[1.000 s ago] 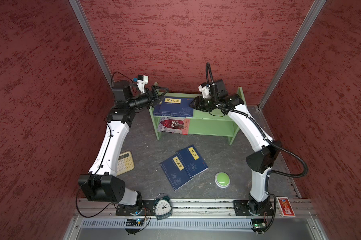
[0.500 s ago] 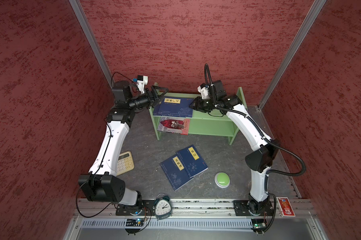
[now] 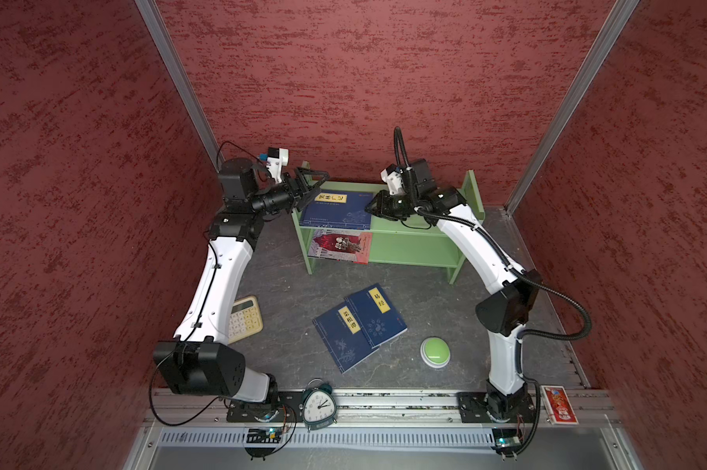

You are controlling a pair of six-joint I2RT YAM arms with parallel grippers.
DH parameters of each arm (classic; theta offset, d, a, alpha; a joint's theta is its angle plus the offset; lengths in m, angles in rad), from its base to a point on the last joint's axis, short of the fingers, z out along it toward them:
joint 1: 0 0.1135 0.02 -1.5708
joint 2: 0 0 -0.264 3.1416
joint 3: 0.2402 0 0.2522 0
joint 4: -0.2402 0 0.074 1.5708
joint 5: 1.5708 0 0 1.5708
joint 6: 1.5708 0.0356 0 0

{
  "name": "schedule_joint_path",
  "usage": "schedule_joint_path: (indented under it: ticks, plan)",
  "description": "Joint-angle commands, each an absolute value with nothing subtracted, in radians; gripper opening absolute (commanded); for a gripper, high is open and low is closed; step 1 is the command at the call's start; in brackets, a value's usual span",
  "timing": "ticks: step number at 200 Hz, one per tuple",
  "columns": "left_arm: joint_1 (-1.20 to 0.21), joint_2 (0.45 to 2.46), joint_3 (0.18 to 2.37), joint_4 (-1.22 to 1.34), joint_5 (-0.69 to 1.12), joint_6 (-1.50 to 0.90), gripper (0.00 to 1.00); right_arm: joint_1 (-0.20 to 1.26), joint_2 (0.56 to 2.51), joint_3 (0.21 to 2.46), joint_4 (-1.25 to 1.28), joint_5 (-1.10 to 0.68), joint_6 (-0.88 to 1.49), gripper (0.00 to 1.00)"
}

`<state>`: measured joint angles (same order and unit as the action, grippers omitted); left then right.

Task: Stacking books/files
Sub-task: Move the book to the bookshelf.

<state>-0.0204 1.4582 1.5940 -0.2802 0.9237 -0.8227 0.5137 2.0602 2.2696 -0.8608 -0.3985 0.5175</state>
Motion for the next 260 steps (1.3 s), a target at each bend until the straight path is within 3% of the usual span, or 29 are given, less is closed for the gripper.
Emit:
schedule_joint_path:
  ticks: [1,54,87,144,218,260]
  plan:
    - [-0.011,1.431,1.58,-0.254,0.942,-0.822,0.8,0.522,2.078,2.312,-0.836,-0.407,0.525,0.3]
    - [-0.01,1.415,1.555,-0.272,0.946,-0.785,0.81,0.529,2.077,2.319,-0.827,-0.412,0.534,0.32]
    - [-0.005,1.379,1.567,-0.411,0.94,-0.577,0.82,0.531,2.034,2.311,-0.821,-0.365,0.534,0.38]
    - [0.004,1.331,1.553,-0.618,0.953,-0.305,0.83,0.532,1.917,2.184,-0.768,-0.353,0.543,0.38]
    - [-0.02,1.314,1.422,-0.594,0.971,-0.389,0.83,0.532,1.859,2.022,-0.684,-0.4,0.557,0.35]
    - [-0.084,1.32,1.406,-0.609,0.866,-0.394,0.83,0.532,1.863,1.997,-0.653,-0.427,0.563,0.34]
